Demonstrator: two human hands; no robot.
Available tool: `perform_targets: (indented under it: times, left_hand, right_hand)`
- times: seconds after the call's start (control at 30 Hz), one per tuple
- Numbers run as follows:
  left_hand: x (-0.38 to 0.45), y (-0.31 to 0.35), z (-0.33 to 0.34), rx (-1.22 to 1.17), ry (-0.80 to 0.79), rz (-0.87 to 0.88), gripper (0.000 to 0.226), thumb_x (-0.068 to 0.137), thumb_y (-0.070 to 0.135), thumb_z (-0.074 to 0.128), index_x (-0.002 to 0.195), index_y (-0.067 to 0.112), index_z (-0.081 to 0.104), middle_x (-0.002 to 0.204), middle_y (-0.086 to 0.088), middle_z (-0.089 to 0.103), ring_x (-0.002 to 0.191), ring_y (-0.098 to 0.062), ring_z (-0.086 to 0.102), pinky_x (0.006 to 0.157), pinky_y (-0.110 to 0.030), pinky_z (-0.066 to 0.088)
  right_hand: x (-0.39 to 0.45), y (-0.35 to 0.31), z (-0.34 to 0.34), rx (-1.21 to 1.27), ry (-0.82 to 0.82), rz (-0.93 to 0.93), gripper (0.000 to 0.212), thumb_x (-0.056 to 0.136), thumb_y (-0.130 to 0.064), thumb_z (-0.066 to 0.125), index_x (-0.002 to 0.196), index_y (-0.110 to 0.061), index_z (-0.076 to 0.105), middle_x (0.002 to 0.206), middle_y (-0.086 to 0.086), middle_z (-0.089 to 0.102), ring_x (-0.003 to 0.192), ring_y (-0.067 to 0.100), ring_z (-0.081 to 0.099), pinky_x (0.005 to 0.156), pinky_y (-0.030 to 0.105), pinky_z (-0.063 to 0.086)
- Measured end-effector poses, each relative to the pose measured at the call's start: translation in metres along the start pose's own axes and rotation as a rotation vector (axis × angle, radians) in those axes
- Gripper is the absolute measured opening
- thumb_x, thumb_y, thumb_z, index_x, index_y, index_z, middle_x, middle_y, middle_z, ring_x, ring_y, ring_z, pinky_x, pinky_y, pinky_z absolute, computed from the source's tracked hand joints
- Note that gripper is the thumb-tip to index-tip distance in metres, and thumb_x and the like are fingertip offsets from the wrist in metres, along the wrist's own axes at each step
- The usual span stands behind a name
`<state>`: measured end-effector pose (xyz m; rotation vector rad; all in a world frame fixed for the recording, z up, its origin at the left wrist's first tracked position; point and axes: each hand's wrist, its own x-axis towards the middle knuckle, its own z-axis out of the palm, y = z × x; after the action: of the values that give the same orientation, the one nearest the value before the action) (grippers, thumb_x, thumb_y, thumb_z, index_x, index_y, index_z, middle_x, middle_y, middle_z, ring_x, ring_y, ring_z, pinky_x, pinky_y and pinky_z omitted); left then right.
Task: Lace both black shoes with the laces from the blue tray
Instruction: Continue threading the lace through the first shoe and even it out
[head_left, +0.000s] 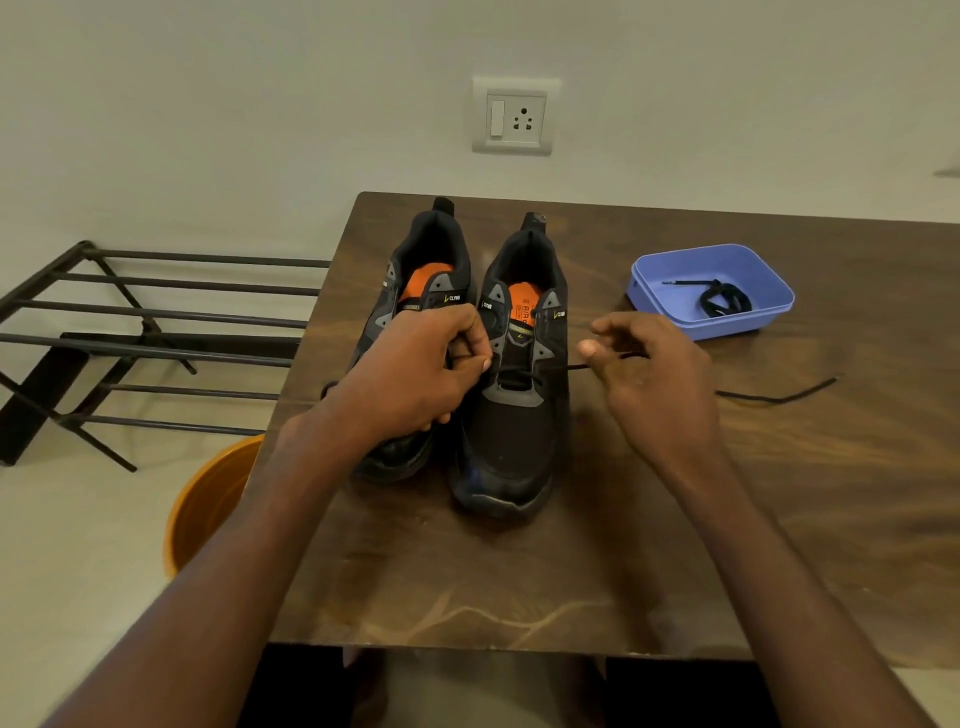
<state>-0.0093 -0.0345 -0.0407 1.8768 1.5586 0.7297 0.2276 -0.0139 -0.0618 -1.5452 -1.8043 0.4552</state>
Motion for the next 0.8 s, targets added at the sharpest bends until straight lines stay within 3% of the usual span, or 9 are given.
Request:
perform_targets:
  times: [0.07, 0.1, 0.17, 0.27, 0.47, 0.57, 0.67, 0.73, 0.8]
  left_hand:
    - [0.000, 0.000, 0.000, 0.003, 0.002, 0.008, 0.005, 0.100, 0.015, 0.065, 0.099, 0.019, 0.063, 0.079, -0.004, 0.068, 0.049, -0.016, 0.065, 0.043, -0.020, 0.050]
    - [0.000, 0.000, 0.000, 0.009, -0.004, 0.017, 0.004, 0.100, 0.014, 0.065, 0.100, 0.018, 0.063, 0.079, -0.005, 0.068, 0.050, -0.017, 0.065, 0.043, -0.019, 0.050]
    - [0.000, 0.002, 0.000, 0.020, -0.018, 0.042, 0.004, 0.101, 0.011, 0.062, 0.100, 0.015, 0.062, 0.077, -0.009, 0.067, 0.050, -0.017, 0.065, 0.045, -0.018, 0.050]
    - [0.001, 0.002, 0.000, 0.026, -0.037, 0.055, 0.005, 0.101, 0.007, 0.059, 0.101, 0.012, 0.061, 0.076, -0.011, 0.064, 0.053, -0.017, 0.063, 0.047, -0.017, 0.050]
    - [0.000, 0.002, 0.000, 0.057, -0.037, 0.061, 0.007, 0.101, 0.009, 0.060, 0.101, 0.016, 0.063, 0.074, -0.006, 0.064, 0.056, -0.012, 0.062, 0.054, -0.014, 0.050]
    - [-0.003, 0.002, -0.003, 0.177, 0.084, 0.115, 0.004, 0.100, 0.022, 0.064, 0.102, 0.022, 0.067, 0.085, 0.003, 0.064, 0.072, -0.008, 0.061, 0.065, -0.019, 0.050]
    - [-0.004, 0.009, -0.005, 0.277, 0.318, 0.190, 0.013, 0.102, 0.032, 0.060, 0.104, 0.021, 0.068, 0.096, 0.007, 0.058, 0.085, -0.007, 0.055, 0.074, -0.020, 0.047]
    - [-0.009, 0.022, -0.004, 0.033, 0.350, 0.158, 0.024, 0.108, 0.035, 0.050, 0.105, 0.018, 0.067, 0.087, 0.002, 0.064, 0.079, -0.011, 0.061, 0.072, -0.028, 0.054]
    - [-0.015, 0.041, 0.001, -0.397, 0.232, 0.036, 0.039, 0.111, 0.040, 0.038, 0.111, 0.014, 0.067, 0.085, -0.008, 0.069, 0.078, -0.019, 0.068, 0.078, -0.038, 0.060]
  right_hand:
    - [-0.002, -0.008, 0.004, -0.036, -0.102, -0.102, 0.036, 0.088, -0.049, 0.068, 0.118, -0.029, 0.069, 0.110, -0.011, 0.070, 0.103, 0.007, 0.064, 0.096, 0.050, 0.054]
    - [-0.002, -0.010, 0.007, -0.033, -0.144, -0.131, 0.031, 0.088, -0.045, 0.069, 0.115, -0.029, 0.070, 0.104, -0.012, 0.069, 0.099, 0.005, 0.064, 0.094, 0.048, 0.054]
    - [0.000, -0.007, 0.010, -0.014, -0.163, -0.178, 0.018, 0.092, -0.024, 0.074, 0.109, -0.026, 0.073, 0.091, -0.013, 0.067, 0.089, 0.003, 0.063, 0.089, 0.040, 0.056]
    - [0.001, -0.002, 0.011, -0.040, -0.098, -0.191, 0.025, 0.094, -0.006, 0.070, 0.103, -0.028, 0.074, 0.085, -0.017, 0.056, 0.083, -0.002, 0.058, 0.077, 0.029, 0.055]
    - [-0.001, -0.004, 0.010, -0.062, -0.124, -0.136, 0.023, 0.096, -0.013, 0.068, 0.108, -0.032, 0.073, 0.092, -0.011, 0.059, 0.087, 0.010, 0.059, 0.080, 0.043, 0.057]
    - [-0.004, -0.015, 0.000, 0.025, -0.167, -0.037, 0.009, 0.097, -0.024, 0.069, 0.102, -0.030, 0.074, 0.079, -0.008, 0.067, 0.075, 0.010, 0.063, 0.073, 0.039, 0.059]
    - [-0.011, -0.039, -0.016, 0.395, -0.265, 0.058, 0.008, 0.097, -0.018, 0.069, 0.101, -0.022, 0.075, 0.075, 0.003, 0.073, 0.064, 0.010, 0.066, 0.058, 0.025, 0.056]
    - [-0.017, -0.057, -0.023, 0.628, -0.334, 0.065, 0.012, 0.097, -0.011, 0.067, 0.105, -0.014, 0.074, 0.086, 0.005, 0.077, 0.071, 0.016, 0.073, 0.058, 0.021, 0.056]
    - [-0.022, -0.072, -0.024, 0.832, -0.333, 0.047, 0.016, 0.095, -0.007, 0.066, 0.110, -0.008, 0.072, 0.097, 0.008, 0.079, 0.084, 0.023, 0.076, 0.067, 0.026, 0.061]
